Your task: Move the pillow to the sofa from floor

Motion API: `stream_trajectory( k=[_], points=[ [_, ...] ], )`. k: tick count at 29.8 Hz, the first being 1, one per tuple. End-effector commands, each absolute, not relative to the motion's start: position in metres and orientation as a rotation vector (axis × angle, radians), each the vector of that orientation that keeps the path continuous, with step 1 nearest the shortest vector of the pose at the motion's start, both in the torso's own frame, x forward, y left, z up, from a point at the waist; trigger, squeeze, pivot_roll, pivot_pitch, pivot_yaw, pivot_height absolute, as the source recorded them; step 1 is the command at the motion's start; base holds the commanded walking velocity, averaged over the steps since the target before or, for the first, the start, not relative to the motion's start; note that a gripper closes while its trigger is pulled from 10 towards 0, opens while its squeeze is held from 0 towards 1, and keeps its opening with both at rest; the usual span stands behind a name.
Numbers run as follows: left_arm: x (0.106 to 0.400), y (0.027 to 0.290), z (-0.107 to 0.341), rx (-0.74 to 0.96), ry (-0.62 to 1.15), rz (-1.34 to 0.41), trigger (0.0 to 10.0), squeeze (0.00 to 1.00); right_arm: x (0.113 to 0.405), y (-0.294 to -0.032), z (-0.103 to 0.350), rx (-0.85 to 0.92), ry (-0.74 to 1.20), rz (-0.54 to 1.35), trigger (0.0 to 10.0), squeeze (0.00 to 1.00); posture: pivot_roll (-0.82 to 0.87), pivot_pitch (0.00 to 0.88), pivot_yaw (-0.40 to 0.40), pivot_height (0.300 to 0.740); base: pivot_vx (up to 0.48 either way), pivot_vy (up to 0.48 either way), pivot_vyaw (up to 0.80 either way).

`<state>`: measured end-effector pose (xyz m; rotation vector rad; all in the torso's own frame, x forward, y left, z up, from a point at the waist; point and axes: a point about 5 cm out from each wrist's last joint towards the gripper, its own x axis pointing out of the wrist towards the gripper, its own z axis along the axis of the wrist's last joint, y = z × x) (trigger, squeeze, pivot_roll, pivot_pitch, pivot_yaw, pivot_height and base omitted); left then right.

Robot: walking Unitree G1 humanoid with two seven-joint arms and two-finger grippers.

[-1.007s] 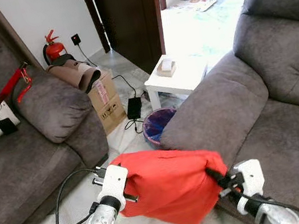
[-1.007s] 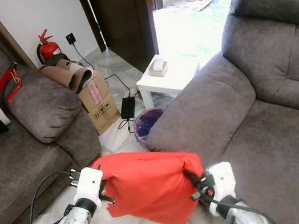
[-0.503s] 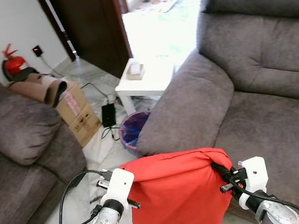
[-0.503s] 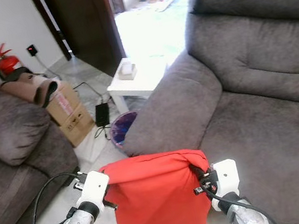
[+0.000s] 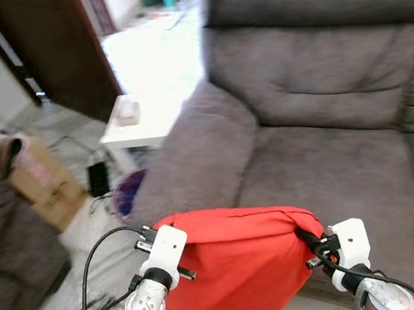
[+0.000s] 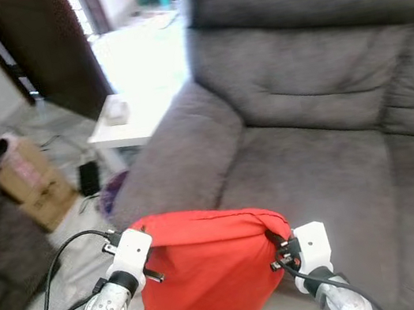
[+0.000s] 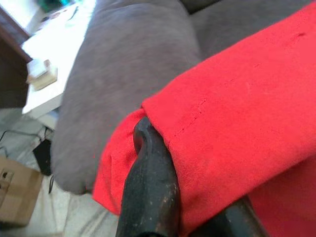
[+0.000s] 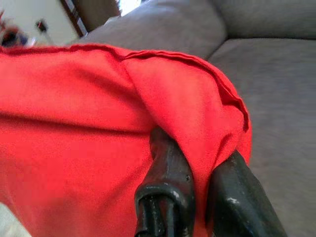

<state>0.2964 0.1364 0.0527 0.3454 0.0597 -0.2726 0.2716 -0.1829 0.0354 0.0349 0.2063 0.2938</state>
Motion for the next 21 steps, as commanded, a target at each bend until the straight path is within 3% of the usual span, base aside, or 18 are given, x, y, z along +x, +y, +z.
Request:
stream_trajectory(
  k=[1, 21],
  points=[
    [0.3009, 0.1414, 0.0642, 0.324, 0.003, -0.242, 10.0, 0.00, 0.2726, -0.1907, 0.0416, 0.027, 0.162, 0.248, 10.0, 0.00, 0.05, 0.137, 0.100, 0.740, 0.000, 0.000, -0.80],
    [0.3015, 0.1425, 0.0678, 0.314, -0.013, -0.234, 10.0, 0.00, 0.2775, -0.1935, 0.0447, 0.027, 0.132, 0.231, 10.0, 0.00, 0.05, 0.132, 0.096, 0.740, 0.000, 0.000, -0.78]
  ],
)
